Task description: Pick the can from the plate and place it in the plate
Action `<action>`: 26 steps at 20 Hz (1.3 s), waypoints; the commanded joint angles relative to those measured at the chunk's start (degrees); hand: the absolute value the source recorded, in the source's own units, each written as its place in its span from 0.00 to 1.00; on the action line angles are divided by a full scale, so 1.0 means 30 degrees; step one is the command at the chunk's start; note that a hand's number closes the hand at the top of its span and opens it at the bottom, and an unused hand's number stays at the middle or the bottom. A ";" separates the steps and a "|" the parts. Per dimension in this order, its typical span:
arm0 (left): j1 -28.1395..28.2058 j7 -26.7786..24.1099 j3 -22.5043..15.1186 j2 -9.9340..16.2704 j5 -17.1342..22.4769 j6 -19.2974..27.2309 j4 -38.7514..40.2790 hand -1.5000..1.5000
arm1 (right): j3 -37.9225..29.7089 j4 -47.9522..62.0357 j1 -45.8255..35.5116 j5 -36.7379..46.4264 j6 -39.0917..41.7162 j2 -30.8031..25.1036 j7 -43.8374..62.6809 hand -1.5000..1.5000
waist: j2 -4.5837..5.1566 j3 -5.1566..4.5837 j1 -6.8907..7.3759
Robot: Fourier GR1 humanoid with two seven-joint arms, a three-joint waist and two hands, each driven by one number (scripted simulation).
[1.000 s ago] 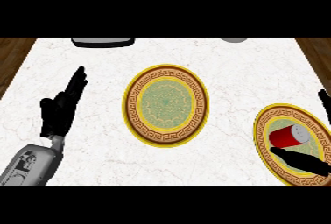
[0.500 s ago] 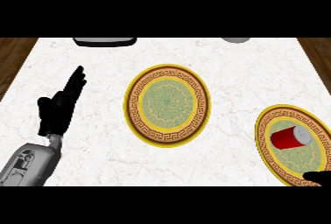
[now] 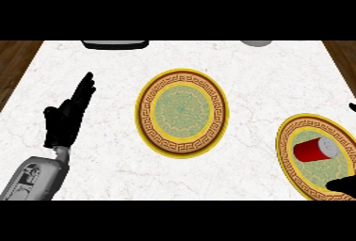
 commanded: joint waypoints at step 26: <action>-0.0173 0.0913 0.2600 -0.2114 -0.2732 -0.2180 -0.0165 0.50 | -0.0481 1.1639 -0.3510 0.7168 0.2373 0.5506 -0.6451 1.00 | 0.0009 0.0012 0.0025</action>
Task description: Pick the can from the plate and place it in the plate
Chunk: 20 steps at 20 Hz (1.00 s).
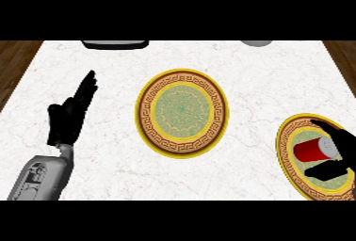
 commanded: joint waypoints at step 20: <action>-0.0243 0.1032 0.1535 -0.0231 -0.0796 -0.0804 -0.0788 0.50 | 0.2405 -0.7921 0.6436 0.8239 -0.4987 0.4560 0.3773 1.00 | -0.0136 -0.0024 -0.0425</action>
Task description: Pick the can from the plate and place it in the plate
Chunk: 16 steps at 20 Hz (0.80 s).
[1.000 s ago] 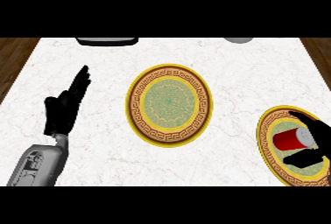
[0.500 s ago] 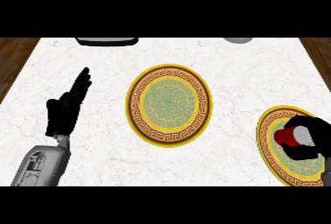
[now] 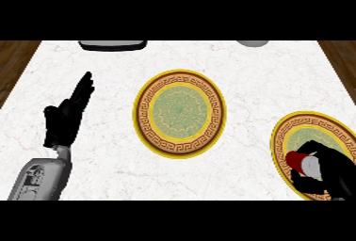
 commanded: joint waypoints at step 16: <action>0.0672 0.0541 -0.0379 -0.0351 -0.0215 -0.0436 -0.1398 0.50 | 0.7088 -1.0259 -0.1816 0.7318 -0.0484 0.3721 0.2983 1.00 | 0.0121 0.0101 0.0479</action>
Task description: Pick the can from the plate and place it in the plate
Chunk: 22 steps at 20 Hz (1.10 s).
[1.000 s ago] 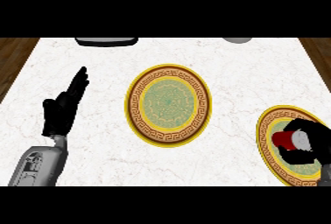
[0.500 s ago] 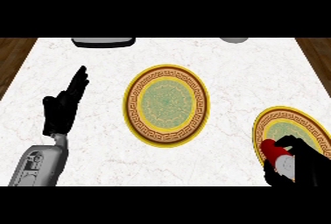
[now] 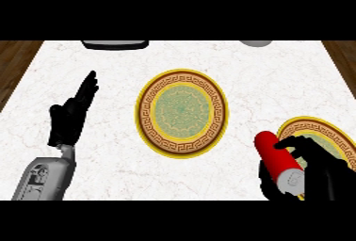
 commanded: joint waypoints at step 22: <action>0.0264 -0.0754 0.0036 -0.0394 -0.0167 -0.0736 -0.0216 0.50 | 0.2116 2.2477 -1.7419 -0.4965 -0.3362 0.4056 0.4417 1.00 | 0.0185 0.0018 0.0773</action>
